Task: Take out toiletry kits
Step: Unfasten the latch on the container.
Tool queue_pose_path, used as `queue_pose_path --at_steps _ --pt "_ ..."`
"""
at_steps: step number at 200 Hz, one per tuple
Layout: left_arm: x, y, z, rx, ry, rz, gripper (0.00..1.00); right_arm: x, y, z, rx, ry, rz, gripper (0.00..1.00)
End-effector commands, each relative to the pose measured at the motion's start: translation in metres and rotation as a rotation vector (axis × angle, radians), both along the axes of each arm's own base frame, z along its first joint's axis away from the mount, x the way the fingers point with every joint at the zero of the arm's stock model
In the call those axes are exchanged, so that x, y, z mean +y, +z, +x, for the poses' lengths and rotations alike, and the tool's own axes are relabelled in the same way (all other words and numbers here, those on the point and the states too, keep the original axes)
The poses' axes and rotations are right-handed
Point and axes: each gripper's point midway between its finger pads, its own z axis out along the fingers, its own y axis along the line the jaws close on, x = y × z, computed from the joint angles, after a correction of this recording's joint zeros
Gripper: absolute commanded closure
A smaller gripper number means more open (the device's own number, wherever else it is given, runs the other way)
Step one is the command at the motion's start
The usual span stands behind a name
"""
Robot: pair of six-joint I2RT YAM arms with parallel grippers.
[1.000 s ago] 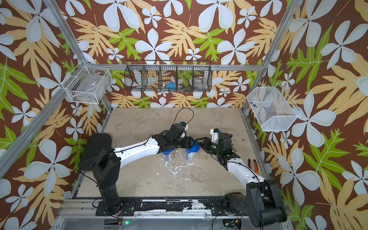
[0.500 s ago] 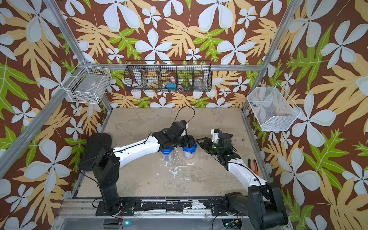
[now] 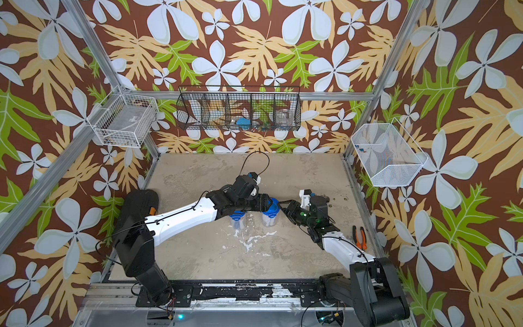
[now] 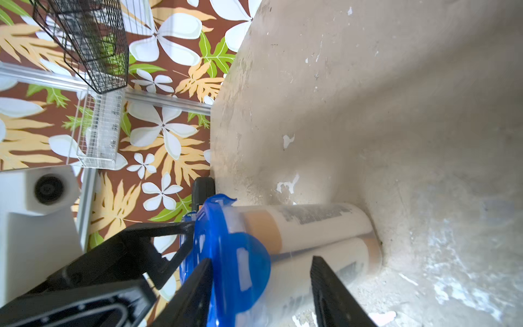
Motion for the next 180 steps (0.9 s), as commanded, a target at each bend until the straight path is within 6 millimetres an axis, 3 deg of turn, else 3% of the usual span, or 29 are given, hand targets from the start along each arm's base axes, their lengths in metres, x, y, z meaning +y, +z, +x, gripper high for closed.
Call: queue_pose_path --at_steps 1,35,103,163,180 --pt "-0.001 -0.009 0.004 -0.005 0.005 0.017 0.24 -0.005 0.03 0.007 -0.088 -0.091 0.133 0.46" --pt "-0.005 -0.021 0.003 0.019 -0.001 0.015 0.24 -0.012 0.041 0.005 -0.117 -0.163 0.232 0.51" --pt "0.006 -0.035 -0.003 0.047 0.019 0.046 0.31 0.012 0.035 0.003 -0.072 -0.142 0.317 0.53" --pt "0.008 -0.044 -0.007 0.07 0.018 0.054 0.35 0.012 0.017 0.004 -0.026 -0.163 0.286 0.41" --pt "0.009 -0.046 -0.008 0.074 0.019 0.057 0.36 0.014 0.017 0.004 -0.03 -0.151 0.297 0.42"
